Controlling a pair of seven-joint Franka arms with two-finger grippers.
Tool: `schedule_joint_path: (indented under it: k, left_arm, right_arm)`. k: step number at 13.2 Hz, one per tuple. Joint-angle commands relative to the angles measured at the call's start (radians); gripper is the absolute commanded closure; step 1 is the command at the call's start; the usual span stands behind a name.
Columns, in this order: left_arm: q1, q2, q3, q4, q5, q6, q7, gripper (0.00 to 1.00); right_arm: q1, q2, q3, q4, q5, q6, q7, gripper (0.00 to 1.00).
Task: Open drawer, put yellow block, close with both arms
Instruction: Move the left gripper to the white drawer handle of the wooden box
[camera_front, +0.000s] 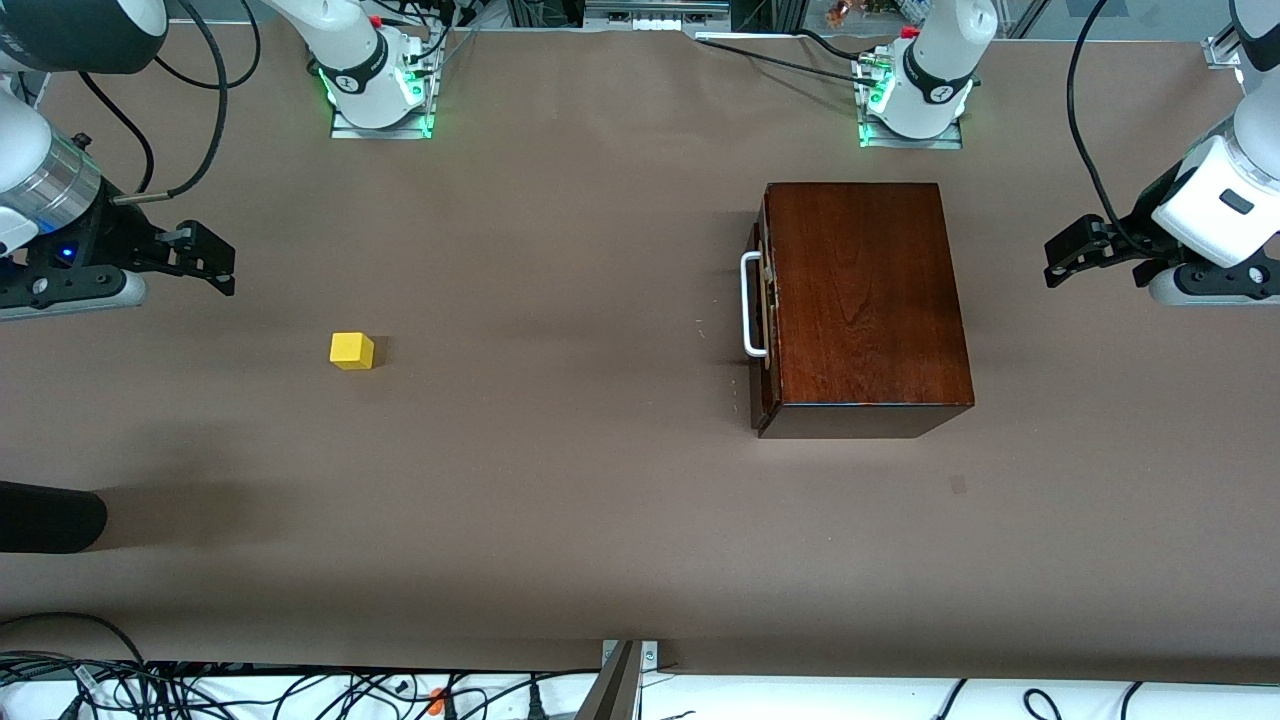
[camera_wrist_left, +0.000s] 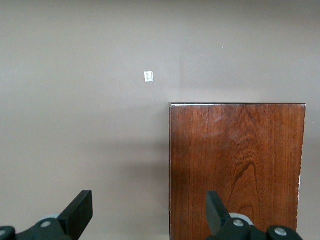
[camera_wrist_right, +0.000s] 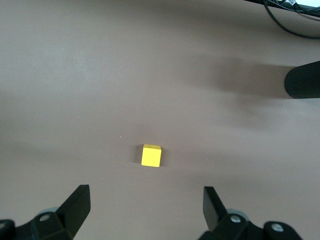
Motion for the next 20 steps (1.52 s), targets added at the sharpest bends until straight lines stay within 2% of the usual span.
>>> schedule_joint_path:
  k: [1,10,13,18,20]
  left_arm:
    - [-0.006,-0.005,0.0,0.01,0.008,-0.001,0.004,0.0]
    - [-0.021,-0.006,-0.005,0.016,0.005,-0.035,-0.039,0.0]
    - [-0.024,-0.003,-0.103,0.04,0.007,-0.038,-0.126,0.0]
    - [-0.029,0.069,-0.405,0.046,0.024,-0.025,-0.427,0.0]
    - [-0.061,0.099,-0.494,0.074,0.08,-0.019,-0.54,0.0]
  right_arm:
    - [-0.003,0.008,0.0,0.02,0.001,-0.007,-0.007,0.0]
    - [-0.003,0.008,-0.003,0.02,0.001,-0.007,-0.007,0.0]
    - [-0.003,0.008,-0.003,0.02,0.001,-0.007,-0.007,0.0]
    - [-0.003,0.01,-0.003,0.02,0.001,-0.007,-0.007,0.0]
    - [-0.003,0.008,-0.005,0.02,0.001,-0.007,-0.007,0.0]
